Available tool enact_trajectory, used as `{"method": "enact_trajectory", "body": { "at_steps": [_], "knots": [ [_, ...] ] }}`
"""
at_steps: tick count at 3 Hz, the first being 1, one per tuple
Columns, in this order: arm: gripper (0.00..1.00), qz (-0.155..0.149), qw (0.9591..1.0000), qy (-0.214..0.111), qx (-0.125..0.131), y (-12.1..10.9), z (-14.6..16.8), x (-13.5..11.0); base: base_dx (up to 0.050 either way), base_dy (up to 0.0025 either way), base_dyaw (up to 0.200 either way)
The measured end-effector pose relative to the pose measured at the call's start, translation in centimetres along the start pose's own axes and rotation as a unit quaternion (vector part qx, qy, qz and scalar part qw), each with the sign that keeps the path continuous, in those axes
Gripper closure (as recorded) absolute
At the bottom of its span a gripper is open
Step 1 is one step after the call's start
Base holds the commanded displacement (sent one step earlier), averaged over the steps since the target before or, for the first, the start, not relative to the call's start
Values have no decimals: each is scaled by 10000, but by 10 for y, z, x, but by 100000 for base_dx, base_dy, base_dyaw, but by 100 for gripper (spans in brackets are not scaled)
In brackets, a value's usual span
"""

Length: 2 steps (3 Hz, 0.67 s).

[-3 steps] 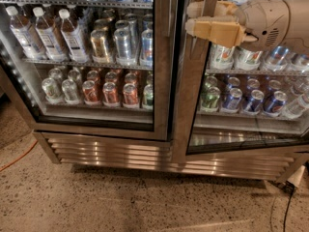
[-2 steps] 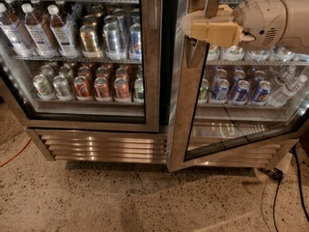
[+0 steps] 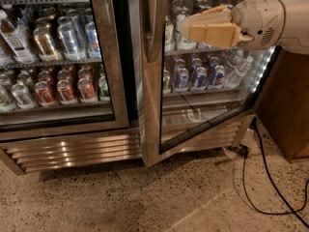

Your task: Open right fridge door

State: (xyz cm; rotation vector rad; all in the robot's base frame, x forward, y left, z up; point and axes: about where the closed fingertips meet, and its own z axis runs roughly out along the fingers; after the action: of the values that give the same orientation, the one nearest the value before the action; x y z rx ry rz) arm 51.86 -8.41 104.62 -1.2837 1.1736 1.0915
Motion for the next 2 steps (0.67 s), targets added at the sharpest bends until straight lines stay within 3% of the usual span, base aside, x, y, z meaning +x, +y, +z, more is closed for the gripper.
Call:
{"method": "enact_trajectory", "body": {
  "at_steps": [2],
  "knots": [
    [100, 122, 9999, 57, -20, -3, 4, 7, 0, 0, 0]
  ]
}}
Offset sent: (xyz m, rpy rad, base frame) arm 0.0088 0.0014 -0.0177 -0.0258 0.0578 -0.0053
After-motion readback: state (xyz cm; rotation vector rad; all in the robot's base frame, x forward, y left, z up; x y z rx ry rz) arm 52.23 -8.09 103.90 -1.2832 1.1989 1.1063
